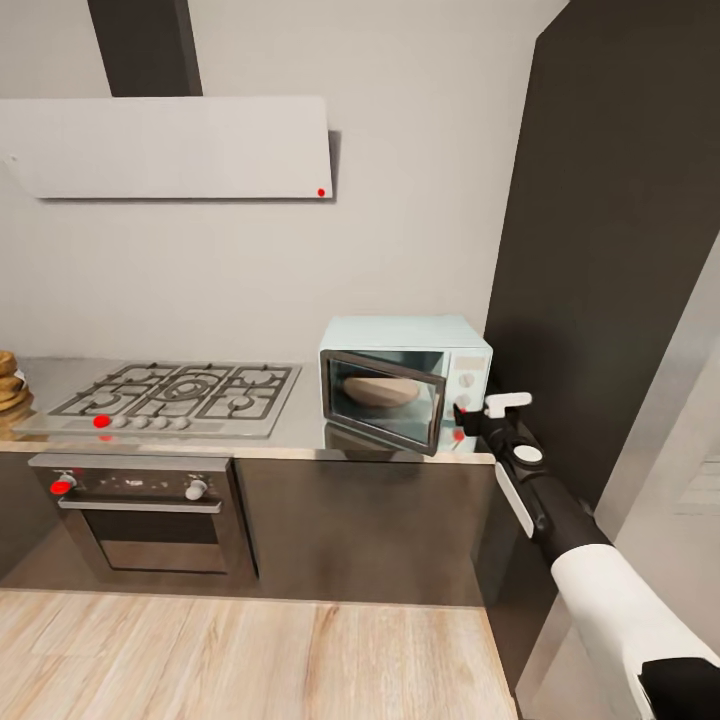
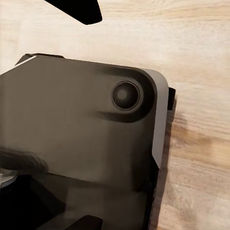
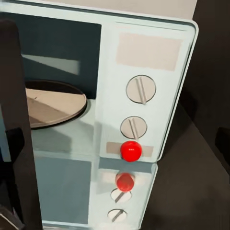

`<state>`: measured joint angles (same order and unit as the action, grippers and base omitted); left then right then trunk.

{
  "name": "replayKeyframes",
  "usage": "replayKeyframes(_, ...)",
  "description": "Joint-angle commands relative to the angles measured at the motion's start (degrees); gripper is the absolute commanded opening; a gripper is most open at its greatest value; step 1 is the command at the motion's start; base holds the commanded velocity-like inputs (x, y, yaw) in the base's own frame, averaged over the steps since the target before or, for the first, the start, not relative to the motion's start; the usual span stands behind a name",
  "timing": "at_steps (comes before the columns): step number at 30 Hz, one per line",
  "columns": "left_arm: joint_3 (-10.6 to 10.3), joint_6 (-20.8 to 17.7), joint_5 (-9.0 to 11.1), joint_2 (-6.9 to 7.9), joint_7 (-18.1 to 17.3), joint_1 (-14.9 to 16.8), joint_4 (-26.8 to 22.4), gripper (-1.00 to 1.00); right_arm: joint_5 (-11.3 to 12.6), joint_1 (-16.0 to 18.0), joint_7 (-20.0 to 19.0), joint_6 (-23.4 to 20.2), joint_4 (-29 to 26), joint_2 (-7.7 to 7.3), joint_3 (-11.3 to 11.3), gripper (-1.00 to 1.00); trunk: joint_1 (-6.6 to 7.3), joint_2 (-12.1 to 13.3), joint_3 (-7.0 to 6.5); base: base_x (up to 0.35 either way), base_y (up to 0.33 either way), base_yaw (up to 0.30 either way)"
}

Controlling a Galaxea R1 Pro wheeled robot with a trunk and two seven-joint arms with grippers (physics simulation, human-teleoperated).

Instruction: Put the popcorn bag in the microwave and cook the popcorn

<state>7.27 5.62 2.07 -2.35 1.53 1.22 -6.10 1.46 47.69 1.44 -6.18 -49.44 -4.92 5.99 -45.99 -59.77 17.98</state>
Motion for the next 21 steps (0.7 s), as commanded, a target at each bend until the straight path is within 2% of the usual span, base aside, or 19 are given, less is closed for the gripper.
replayKeyframes(1,0.3,0.2,0.2,-0.03,0.1,0.0,0.0,1.0,0.2,0.0,-0.5,-0.4,-0.1,-0.08,0.2,1.0,0.0,0.0,0.07,0.0,0.0,0.0)
replayKeyframes(6,0.4,0.1,0.2,-0.03,0.1,0.2,0.0,1.0,0.3,0.4,-1.3,-0.9,0.2,-0.09,0.1,1.0,0.0,0.0,0.07,0.104,-0.097,0.0)
replayKeyframes(9,0.3,0.0,0.1,-0.03,0.1,0.2,0.0,1.0,0.4,0.5,-1.4,-1.8,0.4,-1.01,0.1,1.0,0.0,0.0,0.07,0.023,-0.021,0.0)
replayKeyframes(14,0.2,0.0,0.1,-0.03,0.1,0.3,0.0,1.0,0.5,0.6,-1.9,-1.9,1.2,-1.38,0.0,1.0,0.0,0.0,0.07,0.003,-0.003,0.0)
replayKeyframes(18,0.3,-0.1,0.1,-0.03,0.1,0.4,0.0,1.0,0.6,1.0,-7.8,-2.0,3.4,-1.41,-0.1,1.0,0.0,0.0,0.07,0.037,-0.01,0.0)
replayKeyframes(21,0.4,-0.2,0.2,-0.02,0.1,0.5,0.0,1.0,0.8,1.2,-9.7,-2.8,3.8,-1.41,-0.2,1.0,0.0,0.0,0.07,0.173,-0.058,0.0)
